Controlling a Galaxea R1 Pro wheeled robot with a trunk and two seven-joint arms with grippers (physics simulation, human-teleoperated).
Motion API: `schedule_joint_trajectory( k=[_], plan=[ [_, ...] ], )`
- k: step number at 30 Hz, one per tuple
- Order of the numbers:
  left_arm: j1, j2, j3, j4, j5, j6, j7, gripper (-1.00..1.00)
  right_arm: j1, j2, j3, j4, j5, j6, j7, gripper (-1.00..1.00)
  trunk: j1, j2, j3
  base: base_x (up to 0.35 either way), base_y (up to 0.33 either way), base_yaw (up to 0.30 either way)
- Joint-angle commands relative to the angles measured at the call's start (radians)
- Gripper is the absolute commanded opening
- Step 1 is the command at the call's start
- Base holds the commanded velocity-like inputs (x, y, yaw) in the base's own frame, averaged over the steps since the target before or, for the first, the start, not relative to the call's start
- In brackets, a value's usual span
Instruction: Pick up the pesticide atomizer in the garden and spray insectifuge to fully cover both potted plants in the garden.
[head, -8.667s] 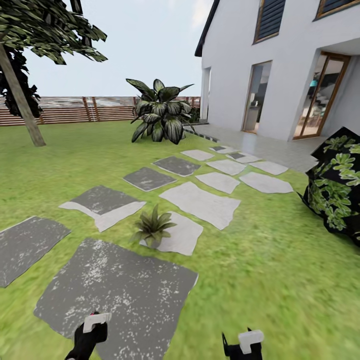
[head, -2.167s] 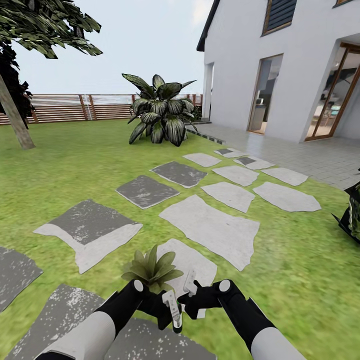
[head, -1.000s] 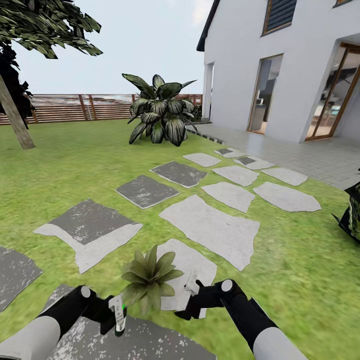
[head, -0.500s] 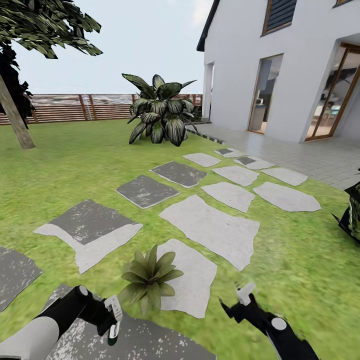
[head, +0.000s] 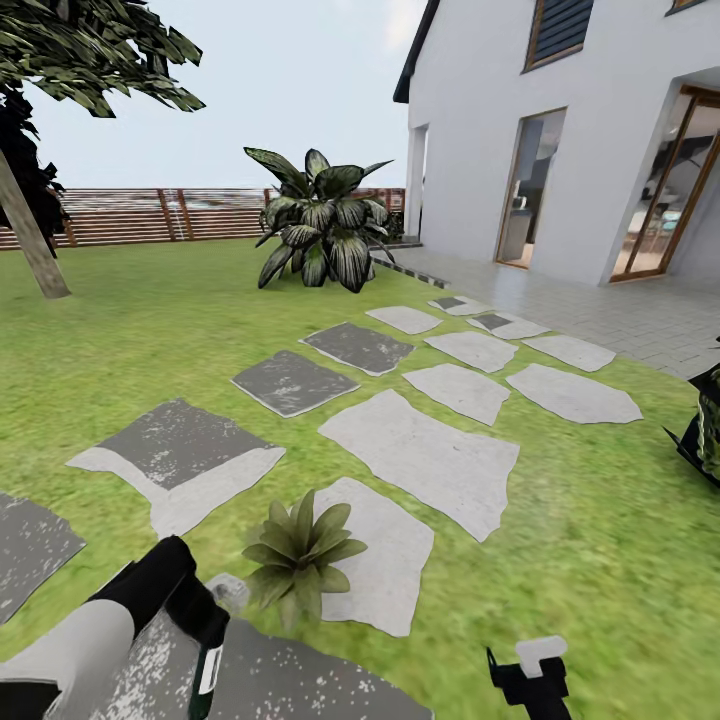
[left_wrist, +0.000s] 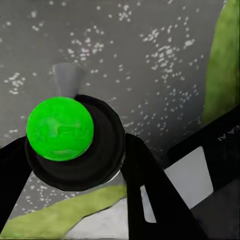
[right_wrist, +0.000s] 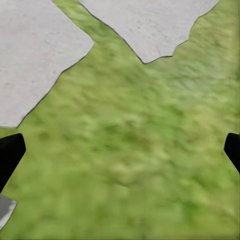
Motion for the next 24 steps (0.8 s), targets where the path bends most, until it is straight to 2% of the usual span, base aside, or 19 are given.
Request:
schedule_joint_trajectory(
  k=[1,2,4,5,6,8,12,16,21,24],
  plan=[
    [-0.011,0.001,-0.006,-0.01,-0.007,0.04,-0.021,-1.0,-0.001,0.0,-0.007,0.001,0.011,-0.004,-0.004,1.0,0.0,0.0,-0.001,0.0,0.0,0.0],
    [-0.028,0.0,-0.008,-0.023,-0.007,0.096,-0.036,-1.0,-0.001,-0.002,-0.008,0.001,0.01,-0.005,-0.004,1.0,0.0,0.0,-0.001,0.0,0.0,0.0],
    [-0.049,0.0,-0.01,-0.04,-0.007,0.16,-0.045,-1.0,-0.001,-0.006,-0.021,0.004,0.01,-0.005,-0.004,1.0,0.0,0.0,-0.001,0.0,0.0,0.0],
    [-0.057,0.0,-0.01,-0.048,-0.007,0.181,-0.047,-1.0,-0.001,-0.007,-0.039,0.006,0.009,-0.005,-0.004,1.0,0.0,0.0,-0.001,0.0,0.0,0.0],
    [-0.068,0.0,-0.01,-0.056,-0.007,0.2,-0.049,-1.0,-0.001,-0.005,-0.076,0.011,0.008,-0.007,-0.004,1.0,0.0,0.0,-0.001,0.0,0.0,0.0],
    [-0.079,-0.009,-0.011,-0.062,-0.009,0.214,-0.051,-1.0,-0.001,-0.003,-0.126,0.016,0.009,-0.011,-0.004,1.0,0.0,0.0,-0.001,0.0,0.0,0.0],
    [-0.084,-0.029,-0.034,-0.062,-0.019,0.22,-0.051,-1.0,0.0,-0.008,-0.151,0.037,0.01,-0.012,-0.003,1.0,0.0,0.0,-0.001,0.106,0.021,0.0],
    [-0.084,-0.034,-0.113,-0.05,-0.02,0.221,-0.069,-1.0,0.0,-0.007,-0.154,0.086,0.011,-0.012,-0.003,1.0,0.0,0.0,-0.001,0.268,0.14,0.0],
    [-0.083,-0.033,-0.216,-0.046,-0.021,0.238,-0.178,-1.0,0.001,-0.006,-0.155,0.094,0.01,-0.013,-0.004,1.0,0.0,0.0,-0.001,0.124,0.079,0.0],
    [-0.079,-0.032,-0.247,-0.045,-0.021,0.24,-0.2,-1.0,0.001,-0.007,-0.156,0.094,0.01,-0.013,-0.005,1.0,0.0,0.0,-0.004,0.008,0.005,0.0]
  ],
)
